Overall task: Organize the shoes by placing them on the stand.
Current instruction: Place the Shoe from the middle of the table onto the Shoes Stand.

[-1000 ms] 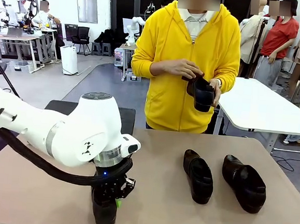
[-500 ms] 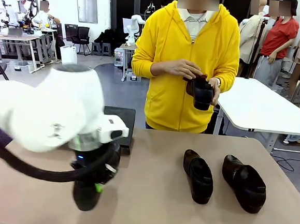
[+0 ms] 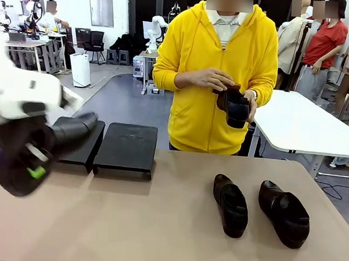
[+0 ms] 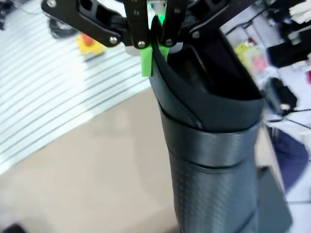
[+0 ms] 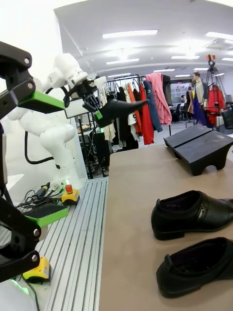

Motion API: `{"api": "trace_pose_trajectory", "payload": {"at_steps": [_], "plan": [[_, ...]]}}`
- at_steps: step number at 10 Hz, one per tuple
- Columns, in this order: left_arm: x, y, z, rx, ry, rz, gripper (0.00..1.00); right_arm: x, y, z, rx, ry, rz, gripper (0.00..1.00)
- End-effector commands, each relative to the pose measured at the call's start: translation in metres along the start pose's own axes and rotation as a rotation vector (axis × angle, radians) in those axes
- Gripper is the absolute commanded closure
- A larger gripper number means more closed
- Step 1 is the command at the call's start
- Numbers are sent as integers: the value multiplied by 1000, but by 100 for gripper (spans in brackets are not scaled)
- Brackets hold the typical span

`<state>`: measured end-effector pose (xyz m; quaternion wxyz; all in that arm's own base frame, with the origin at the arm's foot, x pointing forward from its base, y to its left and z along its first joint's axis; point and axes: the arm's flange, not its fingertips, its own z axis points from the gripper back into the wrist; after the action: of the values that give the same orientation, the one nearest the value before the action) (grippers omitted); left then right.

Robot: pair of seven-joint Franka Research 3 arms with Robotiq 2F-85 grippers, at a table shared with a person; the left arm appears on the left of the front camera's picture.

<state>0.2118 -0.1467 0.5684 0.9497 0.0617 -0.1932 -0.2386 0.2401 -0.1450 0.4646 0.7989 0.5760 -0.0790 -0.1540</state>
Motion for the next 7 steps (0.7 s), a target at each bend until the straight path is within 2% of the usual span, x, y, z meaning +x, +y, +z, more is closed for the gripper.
{"api": "trace_pose_trajectory", "payload": {"at_steps": [1,2,3,7], "plan": [[-66,46,-45,3,-83,4,100,2,4,1,21,-6,13,0],[-72,63,-46,14,-42,244,100,2,4,1,21,-6,13,0],[-9,29,13,15,-37,3,100,2,4,1,21,-6,13,0],[-9,29,13,15,-37,3,100,2,4,1,21,-6,13,0]]}}
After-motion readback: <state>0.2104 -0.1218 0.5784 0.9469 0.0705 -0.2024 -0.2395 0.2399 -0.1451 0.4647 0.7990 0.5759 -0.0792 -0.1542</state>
